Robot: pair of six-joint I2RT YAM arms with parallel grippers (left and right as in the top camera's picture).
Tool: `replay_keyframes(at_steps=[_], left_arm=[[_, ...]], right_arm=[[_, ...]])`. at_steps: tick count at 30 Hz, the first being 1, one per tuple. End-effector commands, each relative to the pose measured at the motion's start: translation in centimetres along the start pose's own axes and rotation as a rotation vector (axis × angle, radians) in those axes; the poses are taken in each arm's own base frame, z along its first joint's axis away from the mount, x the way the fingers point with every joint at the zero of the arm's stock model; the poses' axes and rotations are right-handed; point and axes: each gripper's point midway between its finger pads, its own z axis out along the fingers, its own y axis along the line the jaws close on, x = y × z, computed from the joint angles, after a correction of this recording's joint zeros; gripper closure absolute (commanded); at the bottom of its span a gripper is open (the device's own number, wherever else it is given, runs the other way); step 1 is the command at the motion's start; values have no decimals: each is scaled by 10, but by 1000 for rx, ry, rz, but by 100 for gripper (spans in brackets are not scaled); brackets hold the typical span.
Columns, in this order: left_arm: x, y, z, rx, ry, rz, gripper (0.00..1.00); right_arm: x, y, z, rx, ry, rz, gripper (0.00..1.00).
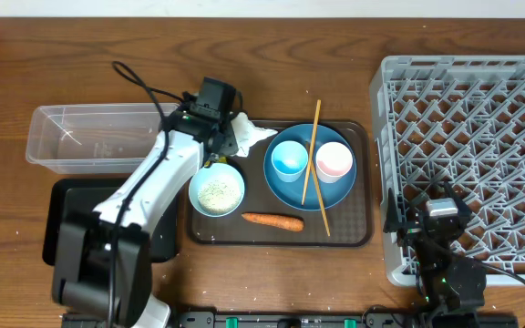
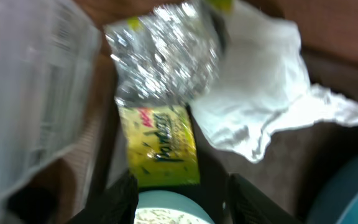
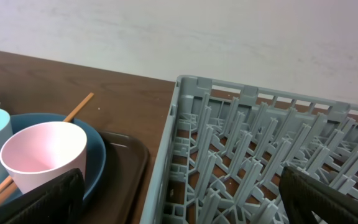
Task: Sort waste into correct bins and load items into the dishwasher rack
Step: 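Lower the left gripper and grasp the foil with yellow wrapper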
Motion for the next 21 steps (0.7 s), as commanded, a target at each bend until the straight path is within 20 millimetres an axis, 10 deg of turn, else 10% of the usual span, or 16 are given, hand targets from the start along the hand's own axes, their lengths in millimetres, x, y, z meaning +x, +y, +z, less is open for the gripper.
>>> replay_keyframes(at_steps=[1,18,21], left_arm=[[13,-6,8,34,68,55,51],[40,3,77,-55,189,73,51],[38,2,77,-51,184,73,74]], right_arm=[[1,-1,0,2,4,-11,1],[1,-1,0,2,4,-11,1],[1,-1,0,3,4,-11,1]])
